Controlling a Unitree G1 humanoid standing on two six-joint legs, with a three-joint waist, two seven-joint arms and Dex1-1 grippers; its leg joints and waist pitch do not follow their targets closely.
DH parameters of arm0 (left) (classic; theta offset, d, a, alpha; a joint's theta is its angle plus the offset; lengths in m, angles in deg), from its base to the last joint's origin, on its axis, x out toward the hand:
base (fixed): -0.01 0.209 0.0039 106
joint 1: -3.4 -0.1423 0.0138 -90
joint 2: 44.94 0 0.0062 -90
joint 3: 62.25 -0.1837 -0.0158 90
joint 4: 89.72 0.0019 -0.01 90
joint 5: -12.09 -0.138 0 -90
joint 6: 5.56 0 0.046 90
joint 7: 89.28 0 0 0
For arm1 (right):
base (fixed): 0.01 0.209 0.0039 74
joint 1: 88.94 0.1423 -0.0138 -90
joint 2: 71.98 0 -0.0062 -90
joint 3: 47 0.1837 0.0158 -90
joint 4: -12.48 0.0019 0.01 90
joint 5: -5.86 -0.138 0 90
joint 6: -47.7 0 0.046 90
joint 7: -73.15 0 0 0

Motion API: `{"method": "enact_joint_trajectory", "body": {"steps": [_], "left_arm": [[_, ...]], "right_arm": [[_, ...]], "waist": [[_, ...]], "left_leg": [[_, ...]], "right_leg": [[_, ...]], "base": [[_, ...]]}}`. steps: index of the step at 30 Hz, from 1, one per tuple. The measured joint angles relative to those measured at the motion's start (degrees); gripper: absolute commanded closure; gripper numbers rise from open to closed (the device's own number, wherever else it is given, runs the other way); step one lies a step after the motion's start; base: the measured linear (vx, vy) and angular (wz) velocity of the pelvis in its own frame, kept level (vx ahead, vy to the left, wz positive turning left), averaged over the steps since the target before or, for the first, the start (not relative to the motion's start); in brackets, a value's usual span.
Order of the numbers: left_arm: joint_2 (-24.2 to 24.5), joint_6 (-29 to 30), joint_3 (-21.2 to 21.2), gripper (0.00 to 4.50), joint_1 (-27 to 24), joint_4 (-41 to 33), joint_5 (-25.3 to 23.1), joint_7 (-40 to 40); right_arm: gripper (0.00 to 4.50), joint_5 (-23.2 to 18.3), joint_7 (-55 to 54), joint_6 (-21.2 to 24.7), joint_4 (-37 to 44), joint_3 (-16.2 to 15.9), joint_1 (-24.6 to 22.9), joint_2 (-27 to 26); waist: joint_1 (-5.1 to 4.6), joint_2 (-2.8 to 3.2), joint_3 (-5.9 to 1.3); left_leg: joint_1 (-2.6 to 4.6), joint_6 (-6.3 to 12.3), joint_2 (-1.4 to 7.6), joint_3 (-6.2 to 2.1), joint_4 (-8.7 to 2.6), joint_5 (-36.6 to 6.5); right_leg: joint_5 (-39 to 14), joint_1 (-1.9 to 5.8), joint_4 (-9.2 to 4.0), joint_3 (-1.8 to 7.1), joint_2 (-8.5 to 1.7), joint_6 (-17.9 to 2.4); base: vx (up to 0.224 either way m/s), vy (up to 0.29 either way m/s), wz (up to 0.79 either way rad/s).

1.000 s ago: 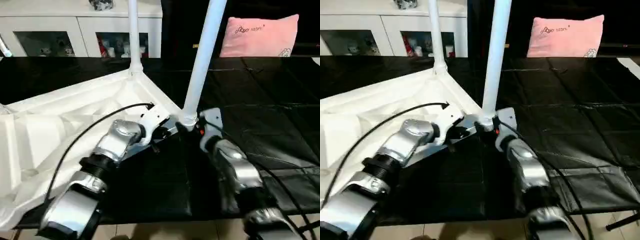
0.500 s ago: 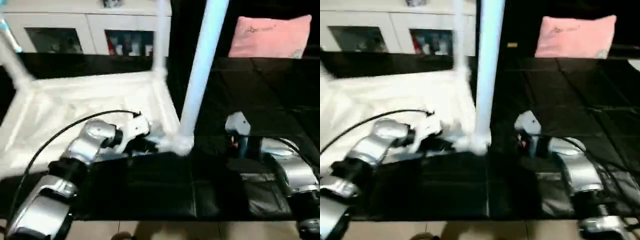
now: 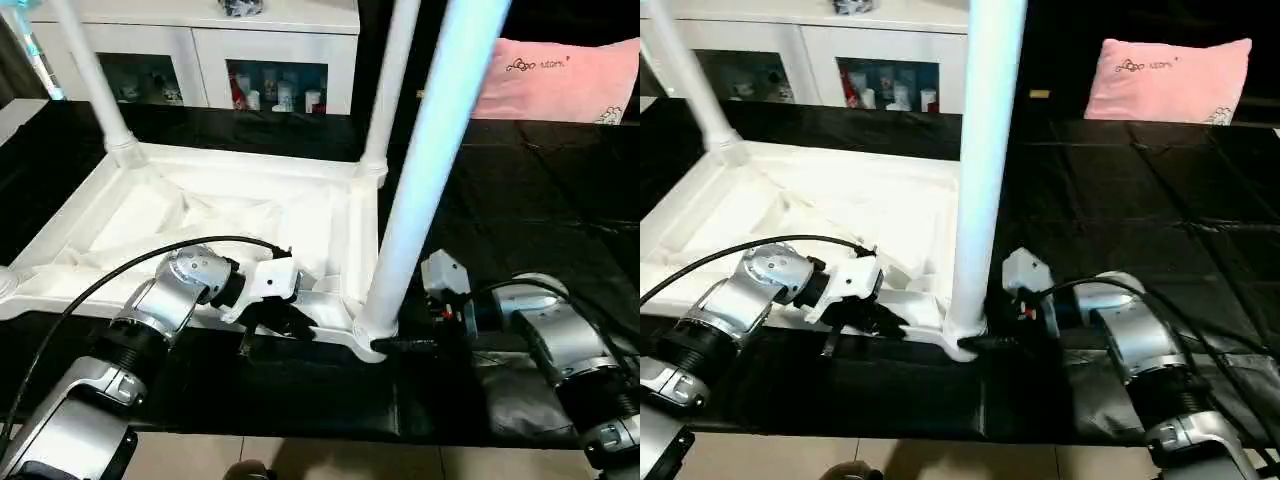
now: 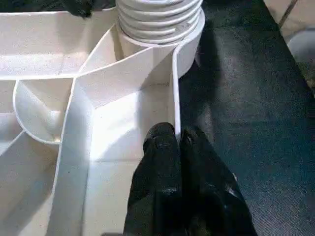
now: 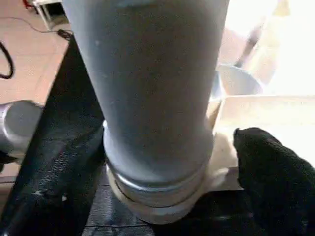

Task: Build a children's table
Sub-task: Rotate leg to tighten

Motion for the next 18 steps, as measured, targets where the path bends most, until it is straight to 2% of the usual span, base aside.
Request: {"method": "enact_joint_trajectory", "body": {"steps": [14, 18], "left_arm": [[0.3, -0.6, -0.2, 4.50, 0.0, 0.0, -0.1, -0.1], [0.1, 0.6, -0.1, 4.50, 0.0, 0.0, 0.0, -0.1]], "right_arm": [[1.62, -0.3, 3.4, 0.2, -2.2, -0.1, 1.1, -0.5], [1.70, -0.9, 2.4, 1.9, -1.1, 0.5, 0.0, -0.8]], "waist": [[-0.02, -0.01, -0.01], [0.00, -0.05, -0.03]], "left_leg": [[0.01, 0.00, 0.01, 0.01, 0.01, 0.0], [0.03, 0.00, 0.02, 0.00, 0.01, 0.0]], "right_leg": [[0.0, -0.01, 0.03, -0.01, 0.00, 0.0], [0.0, 0.00, 0.05, -0.01, 0.00, 0.0]], "base": [[0.000, 0.000, 0.00], [0.000, 0.000, 0.00]]}}
